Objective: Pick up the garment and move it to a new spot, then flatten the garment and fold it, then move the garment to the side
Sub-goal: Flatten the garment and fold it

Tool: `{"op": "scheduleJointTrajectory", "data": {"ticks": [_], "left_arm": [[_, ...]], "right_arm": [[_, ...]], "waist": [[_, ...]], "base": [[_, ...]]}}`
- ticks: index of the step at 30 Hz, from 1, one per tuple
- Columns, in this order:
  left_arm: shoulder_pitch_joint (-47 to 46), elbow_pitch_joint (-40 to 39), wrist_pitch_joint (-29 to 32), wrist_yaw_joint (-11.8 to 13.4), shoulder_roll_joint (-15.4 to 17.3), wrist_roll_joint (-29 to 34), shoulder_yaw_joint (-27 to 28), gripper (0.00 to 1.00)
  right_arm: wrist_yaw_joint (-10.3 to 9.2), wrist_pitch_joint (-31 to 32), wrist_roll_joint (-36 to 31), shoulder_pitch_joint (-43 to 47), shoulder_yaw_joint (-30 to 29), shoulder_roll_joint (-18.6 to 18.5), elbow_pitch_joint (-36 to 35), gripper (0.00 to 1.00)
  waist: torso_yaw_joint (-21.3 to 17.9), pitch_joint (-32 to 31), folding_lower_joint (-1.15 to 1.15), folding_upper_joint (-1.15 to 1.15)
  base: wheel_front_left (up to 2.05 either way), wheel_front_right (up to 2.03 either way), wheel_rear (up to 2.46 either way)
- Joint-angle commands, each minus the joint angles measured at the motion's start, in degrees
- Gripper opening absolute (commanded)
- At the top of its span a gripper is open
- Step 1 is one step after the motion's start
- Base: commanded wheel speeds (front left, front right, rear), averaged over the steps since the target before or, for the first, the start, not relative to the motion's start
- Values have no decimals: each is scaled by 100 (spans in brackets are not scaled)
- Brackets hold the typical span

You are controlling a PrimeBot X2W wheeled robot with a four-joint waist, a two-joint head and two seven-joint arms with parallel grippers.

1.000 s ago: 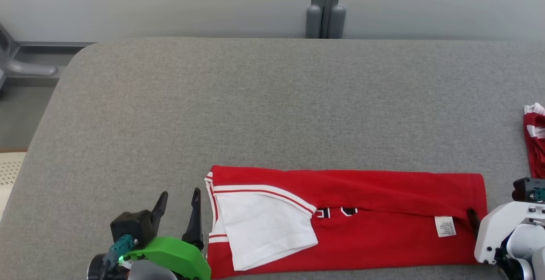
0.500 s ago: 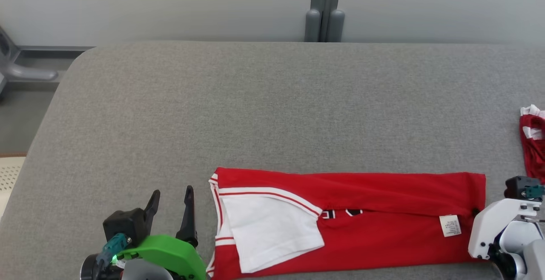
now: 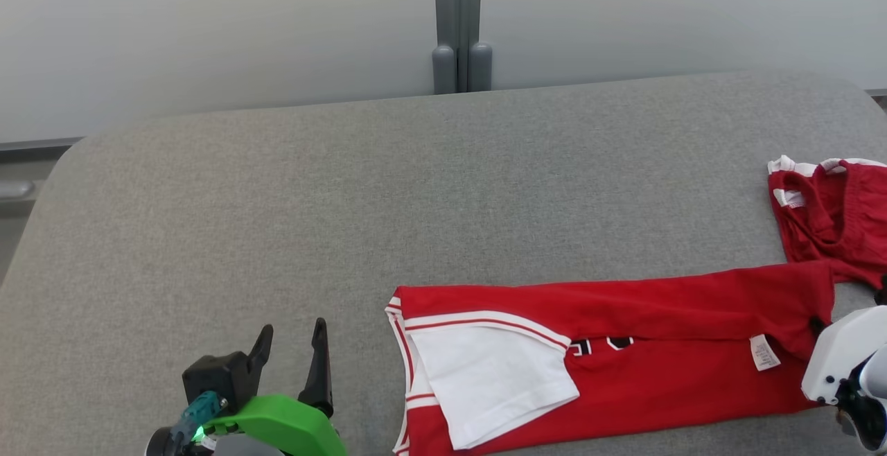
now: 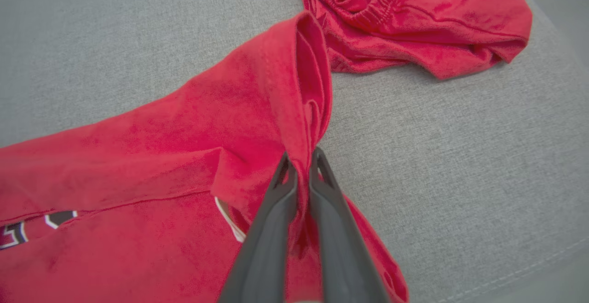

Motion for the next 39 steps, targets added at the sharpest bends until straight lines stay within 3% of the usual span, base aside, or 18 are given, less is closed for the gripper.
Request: {"op": "scheduleJointTrajectory", "data": {"ticks": [1,12,20,29,39], "left_arm": [[64,30,-8,-15,-17,-16,-15,100],[72,123,9,-52,-22,-30,-114,100],[-39,143,0,-90,-39,-40,-162,100],[-150,180,18,-120,-54,-41,-232,100],[-284,207,-3,-143,-68,-25,-274,100]], "right_arm": [[-11,68,117,96,92,41,-172,0],[-7,885,868,737,949,402,-2160,0],[-7,1115,1201,891,1871,828,-2838,0],[-7,695,1525,455,2859,1296,-2146,0],[-6,-166,2157,-330,3322,1380,-639,0]], "waist": [[-78,-90,0,0],[123,-256,0,0],[481,-273,0,0],[931,-163,0,0],[1302,24,0,0]], "base": [[0,0,0],[0,0,0],[0,0,0],[0,0,0],[0,0,0]]}}
